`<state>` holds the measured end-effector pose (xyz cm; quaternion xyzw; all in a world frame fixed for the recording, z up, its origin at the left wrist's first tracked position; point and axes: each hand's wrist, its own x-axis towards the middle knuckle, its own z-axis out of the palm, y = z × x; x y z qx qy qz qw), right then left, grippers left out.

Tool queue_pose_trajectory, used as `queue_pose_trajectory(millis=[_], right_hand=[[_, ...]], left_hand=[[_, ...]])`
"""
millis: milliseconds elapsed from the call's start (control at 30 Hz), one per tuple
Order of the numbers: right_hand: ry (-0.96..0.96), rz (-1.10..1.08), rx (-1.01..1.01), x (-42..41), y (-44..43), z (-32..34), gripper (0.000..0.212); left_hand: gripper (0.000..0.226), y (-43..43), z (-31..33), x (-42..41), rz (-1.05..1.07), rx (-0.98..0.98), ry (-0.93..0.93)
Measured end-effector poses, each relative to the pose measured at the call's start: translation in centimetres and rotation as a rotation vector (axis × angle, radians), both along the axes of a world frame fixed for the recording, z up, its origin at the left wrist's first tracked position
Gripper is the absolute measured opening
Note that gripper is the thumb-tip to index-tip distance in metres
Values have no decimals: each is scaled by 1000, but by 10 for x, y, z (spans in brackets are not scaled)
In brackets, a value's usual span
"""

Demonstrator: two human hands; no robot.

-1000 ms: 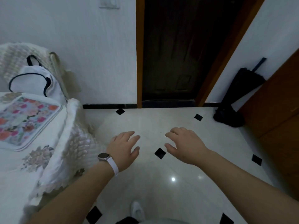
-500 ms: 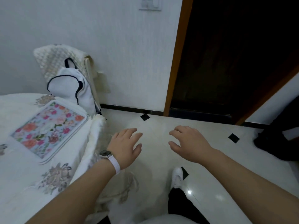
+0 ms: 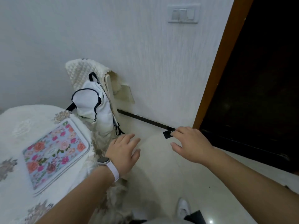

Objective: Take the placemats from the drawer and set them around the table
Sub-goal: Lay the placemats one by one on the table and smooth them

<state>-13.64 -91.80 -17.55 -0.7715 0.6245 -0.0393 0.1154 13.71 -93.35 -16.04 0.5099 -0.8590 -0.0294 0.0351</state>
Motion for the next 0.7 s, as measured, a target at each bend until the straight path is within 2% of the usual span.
queue_pose_trajectory(millis=[133,367,567,700], right_hand=[[-34,68,23,-9,-58,-5,48],[-75,237,5,42,-158,-2,47],[33,441,68,110,-238,-14,55],[64,492,90,150,-300,-11,50]], left_hand=[[40,-28,6,-6,79,-12,4],[39,-98,3,45,339,-26,47],[41,-162,-32,92,481,67,111],[41,-209,-44,133,568,109,181]])
